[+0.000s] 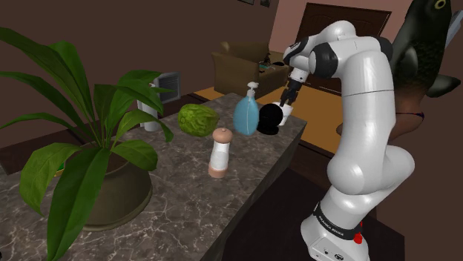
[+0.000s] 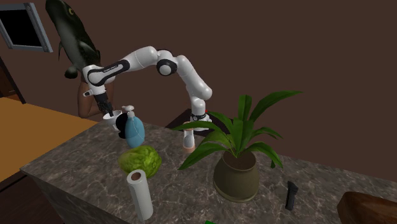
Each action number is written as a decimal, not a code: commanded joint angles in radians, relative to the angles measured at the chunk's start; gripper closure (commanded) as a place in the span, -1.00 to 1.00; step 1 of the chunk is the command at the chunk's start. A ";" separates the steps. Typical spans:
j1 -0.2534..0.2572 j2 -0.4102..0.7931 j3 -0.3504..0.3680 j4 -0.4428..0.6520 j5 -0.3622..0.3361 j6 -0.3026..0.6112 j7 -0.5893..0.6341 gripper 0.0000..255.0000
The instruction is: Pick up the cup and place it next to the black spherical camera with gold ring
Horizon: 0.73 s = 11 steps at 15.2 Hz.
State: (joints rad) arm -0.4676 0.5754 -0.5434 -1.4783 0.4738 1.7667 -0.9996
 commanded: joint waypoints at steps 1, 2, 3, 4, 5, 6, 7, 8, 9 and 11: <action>-0.013 -0.003 -0.005 0.046 -0.006 -0.047 0.006 -1.00; -0.022 -0.003 -0.007 0.080 -0.010 -0.080 0.011 -1.00; -0.030 -0.001 -0.008 0.108 -0.011 -0.106 0.014 -1.00; -0.030 -0.001 -0.008 0.108 -0.011 -0.106 0.014 -1.00; -0.030 -0.002 -0.008 0.108 -0.012 -0.106 0.014 -1.00; -0.030 -0.001 -0.008 0.108 -0.011 -0.106 0.014 -1.00; -0.030 -0.001 -0.008 0.108 -0.011 -0.106 0.014 -1.00; -0.030 -0.001 -0.008 0.108 -0.011 -0.106 0.014 -1.00; -0.030 -0.001 -0.008 0.108 -0.011 -0.106 0.014 -1.00; -0.030 -0.001 -0.008 0.108 -0.011 -0.106 0.014 -1.00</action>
